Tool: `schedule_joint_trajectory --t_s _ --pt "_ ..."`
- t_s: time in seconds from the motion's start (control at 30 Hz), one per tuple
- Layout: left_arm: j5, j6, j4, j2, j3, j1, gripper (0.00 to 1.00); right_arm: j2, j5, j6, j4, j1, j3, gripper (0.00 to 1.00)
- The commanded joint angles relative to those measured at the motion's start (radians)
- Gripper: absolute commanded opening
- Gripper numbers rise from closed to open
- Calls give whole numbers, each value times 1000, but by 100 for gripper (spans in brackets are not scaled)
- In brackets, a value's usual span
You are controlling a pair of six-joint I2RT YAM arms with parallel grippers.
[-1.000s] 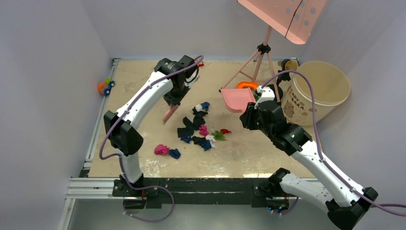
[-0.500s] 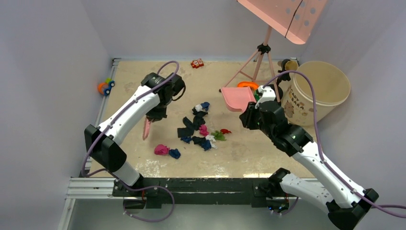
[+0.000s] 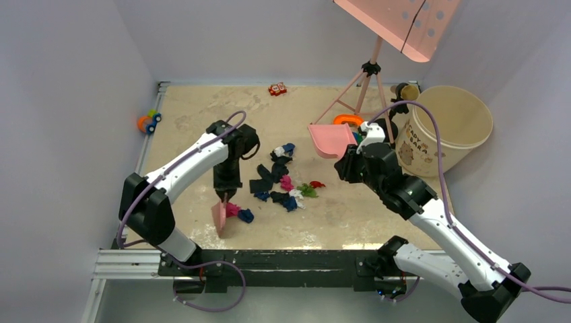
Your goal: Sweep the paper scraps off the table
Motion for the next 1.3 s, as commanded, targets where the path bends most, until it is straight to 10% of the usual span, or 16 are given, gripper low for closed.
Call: schedule_joint_trajectory --t_s 0.0,0.2,0.57,1.0,1.27 --pt "311 -65 236 -15 37 -4 0 -24 -10 17 36 3 -9 0" --pt "535 -142 451 74 93 -4 0 -27 -26 15 -3 3 1 0" --pt "337 -62 235 -82 171 2 0 41 96 56 -227 3 116 0" --pt "924 364 468 -267 -19 -17 0 10 147 62 -247 3 140 0" --pt "839 539 485 -140 2 -120 0 5 133 60 -231 3 140 0"
